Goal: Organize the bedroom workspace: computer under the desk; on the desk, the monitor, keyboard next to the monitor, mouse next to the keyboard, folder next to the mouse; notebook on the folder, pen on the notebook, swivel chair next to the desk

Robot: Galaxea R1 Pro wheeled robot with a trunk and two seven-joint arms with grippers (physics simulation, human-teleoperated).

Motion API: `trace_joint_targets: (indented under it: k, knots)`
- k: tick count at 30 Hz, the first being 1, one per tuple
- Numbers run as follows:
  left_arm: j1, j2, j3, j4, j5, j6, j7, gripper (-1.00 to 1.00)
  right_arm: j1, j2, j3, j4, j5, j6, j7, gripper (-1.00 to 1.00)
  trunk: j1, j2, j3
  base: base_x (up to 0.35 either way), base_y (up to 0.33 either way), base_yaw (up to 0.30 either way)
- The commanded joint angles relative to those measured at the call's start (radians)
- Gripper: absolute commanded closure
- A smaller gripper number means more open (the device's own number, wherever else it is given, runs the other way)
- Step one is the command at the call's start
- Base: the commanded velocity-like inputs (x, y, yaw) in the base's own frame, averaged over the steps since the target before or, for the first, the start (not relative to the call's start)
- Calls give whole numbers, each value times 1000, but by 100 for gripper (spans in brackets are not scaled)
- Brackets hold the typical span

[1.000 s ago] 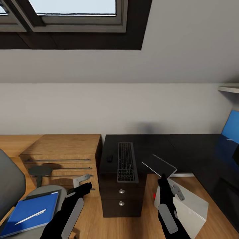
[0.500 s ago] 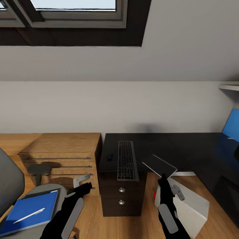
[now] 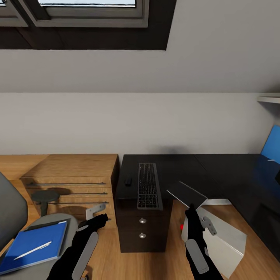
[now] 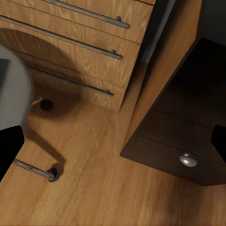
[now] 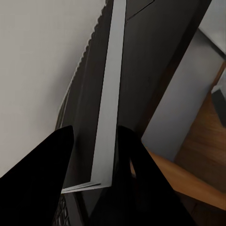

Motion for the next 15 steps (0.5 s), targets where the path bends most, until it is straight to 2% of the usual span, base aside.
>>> trace_joint_targets:
  k: [1,13,15]
  knots:
    - [-1,0,-2,-1,9,2,9,-100,-1,1,-1,0,-8,-2,6,100,4,-8,-4,0,0,0]
    - [-1,1,-2,1,11,2,9,-100,-1,0,-2,0,-8,2,5,100,4,-8,-4,0,0,0]
    - [0,-1,10,12,22,2,9,-100,-1,2,-1,2,-6,0,5,100,4,-8,-4,0,0,0]
